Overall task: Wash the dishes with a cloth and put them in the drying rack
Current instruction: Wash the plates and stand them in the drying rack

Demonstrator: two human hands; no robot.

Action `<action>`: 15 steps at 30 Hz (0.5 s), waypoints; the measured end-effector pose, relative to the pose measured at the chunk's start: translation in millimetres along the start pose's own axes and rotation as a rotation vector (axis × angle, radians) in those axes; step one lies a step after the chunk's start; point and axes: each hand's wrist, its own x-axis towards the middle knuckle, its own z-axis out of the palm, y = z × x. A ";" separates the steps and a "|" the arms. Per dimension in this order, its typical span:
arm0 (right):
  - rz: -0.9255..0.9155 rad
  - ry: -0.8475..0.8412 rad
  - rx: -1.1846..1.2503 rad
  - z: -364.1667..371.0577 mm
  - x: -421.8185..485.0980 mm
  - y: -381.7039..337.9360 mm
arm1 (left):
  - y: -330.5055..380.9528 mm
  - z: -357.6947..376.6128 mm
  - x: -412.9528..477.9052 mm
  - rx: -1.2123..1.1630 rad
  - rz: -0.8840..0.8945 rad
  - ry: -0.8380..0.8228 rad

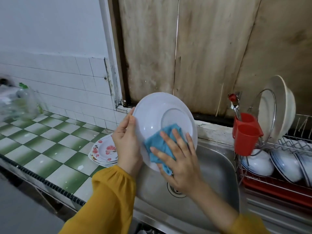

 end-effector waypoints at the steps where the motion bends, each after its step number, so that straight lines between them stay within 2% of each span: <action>1: 0.022 0.023 0.014 6.0 -12.5 2.6 | -1.2 -5.5 5.9 -0.032 -0.029 0.021; 4: 0.274 0.113 0.181 17.1 -30.5 8.6 | -3.9 -15.2 11.6 -0.083 -0.094 0.010; 8: 0.797 0.231 0.571 11.4 -8.2 22.4 | -4.2 -20.8 5.8 -0.072 -0.112 -0.035; 11: 1.166 0.293 0.805 -1.4 17.7 49.8 | 0.8 -21.5 -2.2 0.019 -0.083 -0.147; 13: 1.427 0.343 0.825 -13.3 32.5 64.4 | 2.7 -22.6 -7.6 0.082 -0.049 -0.207; 15: 1.551 0.410 0.792 -22.8 41.4 70.4 | 0.9 -22.3 -13.3 0.159 -0.028 -0.186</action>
